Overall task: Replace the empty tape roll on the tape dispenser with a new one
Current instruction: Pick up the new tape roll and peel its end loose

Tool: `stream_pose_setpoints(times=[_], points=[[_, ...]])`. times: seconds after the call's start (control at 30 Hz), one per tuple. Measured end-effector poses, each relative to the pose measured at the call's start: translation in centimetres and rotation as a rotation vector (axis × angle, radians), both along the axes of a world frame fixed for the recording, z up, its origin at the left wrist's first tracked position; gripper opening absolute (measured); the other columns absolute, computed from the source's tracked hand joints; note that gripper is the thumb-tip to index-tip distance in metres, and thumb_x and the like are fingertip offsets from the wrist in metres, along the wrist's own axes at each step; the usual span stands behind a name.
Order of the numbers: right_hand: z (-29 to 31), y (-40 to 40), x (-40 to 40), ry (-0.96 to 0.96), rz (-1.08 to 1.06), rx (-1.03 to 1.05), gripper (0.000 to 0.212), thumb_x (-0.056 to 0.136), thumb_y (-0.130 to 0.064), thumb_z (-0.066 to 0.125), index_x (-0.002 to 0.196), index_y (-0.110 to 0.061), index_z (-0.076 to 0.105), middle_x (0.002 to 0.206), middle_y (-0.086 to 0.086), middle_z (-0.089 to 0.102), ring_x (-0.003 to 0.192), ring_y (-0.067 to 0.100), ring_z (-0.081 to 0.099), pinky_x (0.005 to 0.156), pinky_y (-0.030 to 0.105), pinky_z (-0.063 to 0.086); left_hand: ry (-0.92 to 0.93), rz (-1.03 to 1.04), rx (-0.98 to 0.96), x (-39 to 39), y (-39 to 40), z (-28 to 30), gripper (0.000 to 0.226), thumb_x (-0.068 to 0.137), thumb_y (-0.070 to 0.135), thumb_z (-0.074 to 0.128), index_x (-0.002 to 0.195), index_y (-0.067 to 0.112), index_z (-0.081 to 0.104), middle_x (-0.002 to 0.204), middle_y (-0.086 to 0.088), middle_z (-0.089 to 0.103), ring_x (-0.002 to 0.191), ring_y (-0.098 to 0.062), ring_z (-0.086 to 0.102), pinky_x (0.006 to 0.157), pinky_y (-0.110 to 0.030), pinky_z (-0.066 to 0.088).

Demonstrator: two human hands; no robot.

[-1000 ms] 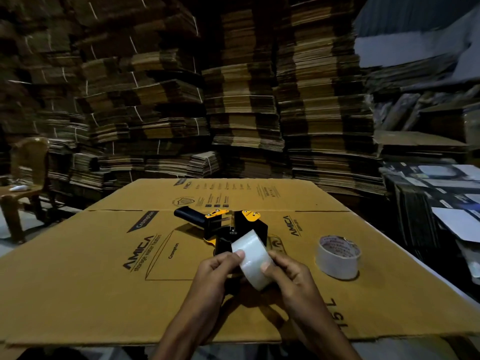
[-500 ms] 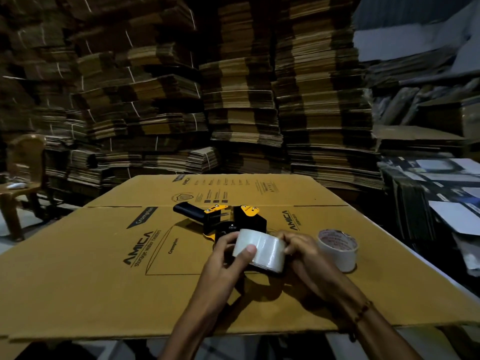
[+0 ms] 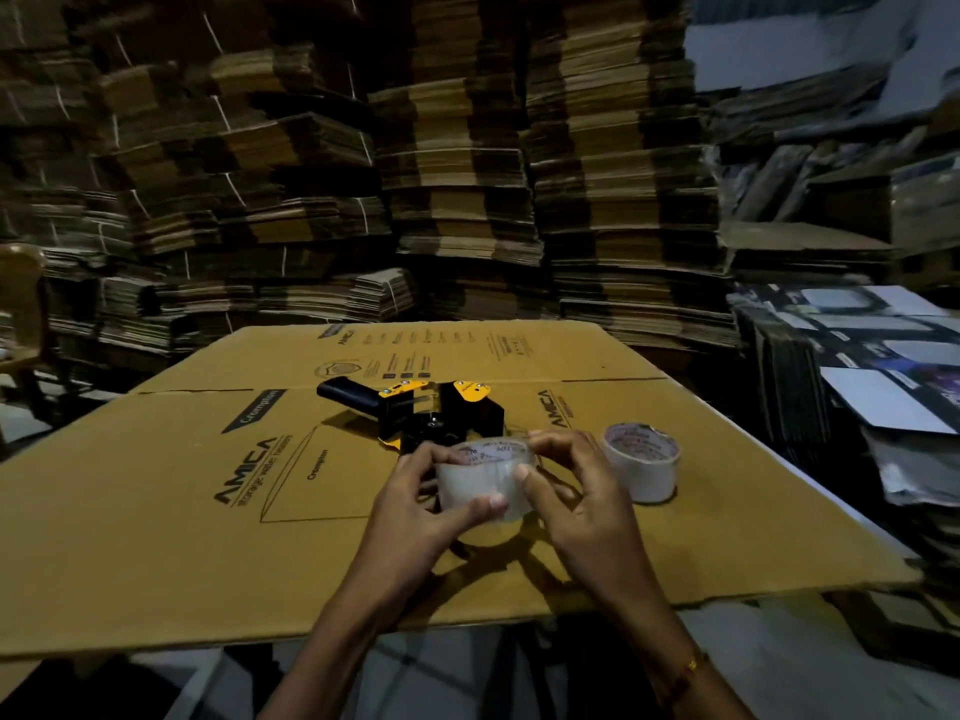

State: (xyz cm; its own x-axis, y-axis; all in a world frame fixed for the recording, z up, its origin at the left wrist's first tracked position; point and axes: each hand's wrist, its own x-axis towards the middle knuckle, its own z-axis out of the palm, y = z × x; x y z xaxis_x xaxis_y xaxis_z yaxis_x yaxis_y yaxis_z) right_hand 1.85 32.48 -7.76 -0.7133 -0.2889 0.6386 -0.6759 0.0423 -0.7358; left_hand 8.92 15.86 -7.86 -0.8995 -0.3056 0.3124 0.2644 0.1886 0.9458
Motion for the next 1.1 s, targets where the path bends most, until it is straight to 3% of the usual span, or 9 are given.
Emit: stream_pose_setpoints(times=[0.2, 0.37, 0.43, 0.6, 0.77, 0.87, 0.97, 1.03, 1.1], points=[[-0.4, 0.0, 0.6, -0.034, 0.051, -0.012, 0.03, 0.086, -0.02, 0.077, 0.11, -0.014, 0.06, 0.118, -0.003, 0.058, 0.118, 0.007, 0.058, 0.09, 0.017, 0.053, 0.002, 0.046, -0.057, 0.0, 0.0, 0.1, 0.046, 0.056, 0.041, 0.086, 0.091, 0.031, 0.058, 0.123, -0.004, 0.055, 0.108, -0.023, 0.063, 0.059, -0.025, 0.057], [-0.8, -0.1, 0.5, -0.007, 0.018, 0.005, 0.027, 0.086, -0.033, 0.072, 0.102, -0.017, 0.057, 0.12, -0.003, 0.061, 0.122, 0.011, 0.059, 0.092, 0.032, 0.058, -0.003, 0.062, -0.107, -0.1, -0.1, -0.2, 0.054, 0.056, 0.043, 0.086, 0.096, 0.022, 0.056, 0.123, -0.004, 0.052, 0.111, -0.021, 0.06, 0.06, -0.03, 0.061], [-0.9, 0.0, 0.4, -0.009, 0.02, -0.007, 0.02, 0.088, -0.027, 0.071, 0.097, -0.015, 0.058, 0.121, -0.003, 0.062, 0.124, 0.009, 0.058, 0.092, 0.033, 0.058, -0.005, 0.077, -0.123, -0.2, -0.1, -0.3, 0.057, 0.056, 0.047, 0.087, 0.097, 0.023, 0.056, 0.123, -0.005, 0.053, 0.11, -0.021, 0.061, 0.061, -0.033, 0.062], [-0.7, 0.2, 0.3, 0.003, 0.003, 0.044, 0.006, 0.092, -0.006, 0.066, 0.088, -0.003, 0.064, 0.118, 0.0, 0.061, 0.122, -0.001, 0.054, 0.086, 0.012, 0.052, -0.002, 0.087, -0.144, -0.4, -0.2, -0.5, 0.055, 0.059, 0.045, 0.087, 0.097, 0.023, 0.055, 0.123, -0.003, 0.051, 0.109, -0.02, 0.062, 0.062, -0.033, 0.062], [-0.4, 0.2, 0.4, -0.023, 0.032, 0.006, 0.008, 0.093, -0.016, 0.067, 0.095, -0.009, 0.066, 0.121, -0.002, 0.061, 0.123, 0.002, 0.055, 0.09, 0.021, 0.055, -0.028, 0.096, -0.149, -0.4, -0.2, -0.3, 0.058, 0.062, 0.057, 0.083, 0.094, 0.019, 0.054, 0.117, -0.008, 0.054, 0.101, -0.025, 0.064, 0.054, -0.029, 0.058], [-0.1, 0.2, 0.6, -0.076, 0.074, 0.001, 0.027, 0.09, -0.032, 0.071, 0.111, -0.021, 0.061, 0.128, -0.009, 0.058, 0.123, 0.006, 0.056, 0.089, 0.031, 0.058, -0.033, 0.067, -0.103, 0.0, -0.1, 0.2, 0.065, 0.063, 0.066, 0.078, 0.095, 0.014, 0.057, 0.107, -0.011, 0.063, 0.091, -0.025, 0.069, 0.054, -0.038, 0.058], [0.3, 0.3, 0.8, -0.183, 0.2, 0.001, 0.051, 0.083, -0.049, 0.074, 0.126, -0.035, 0.051, 0.128, -0.024, 0.052, 0.12, 0.006, 0.057, 0.087, 0.031, 0.058, -0.069, -0.038, -0.016, 0.3, 0.1, 0.4, 0.062, 0.073, 0.066, 0.069, 0.104, 0.013, 0.064, 0.102, -0.015, 0.07, 0.092, -0.031, 0.071, 0.071, -0.058, 0.058], [0.3, 0.3, 0.7, -0.179, 0.249, 0.07, 0.074, 0.073, -0.06, 0.076, 0.137, -0.042, 0.043, 0.136, -0.024, 0.043, 0.127, 0.007, 0.051, 0.098, 0.037, 0.054, -0.089, -0.086, 0.041, 0.3, 0.3, 0.4, 0.059, 0.077, 0.069, 0.062, 0.106, 0.017, 0.07, 0.104, -0.016, 0.072, 0.097, -0.038, 0.07, 0.08, -0.061, 0.056], [0.2, 0.1, 0.6, -0.1, 0.189, 0.186, 0.096, 0.067, -0.061, 0.08, 0.147, -0.042, 0.031, 0.147, -0.022, 0.03, 0.137, 0.002, 0.037, 0.11, 0.032, 0.043, -0.1, -0.102, 0.066, 0.2, 0.4, 0.5, 0.057, 0.084, 0.068, 0.056, 0.107, 0.019, 0.072, 0.104, -0.016, 0.074, 0.099, -0.038, 0.071, 0.085, -0.06, 0.057]])
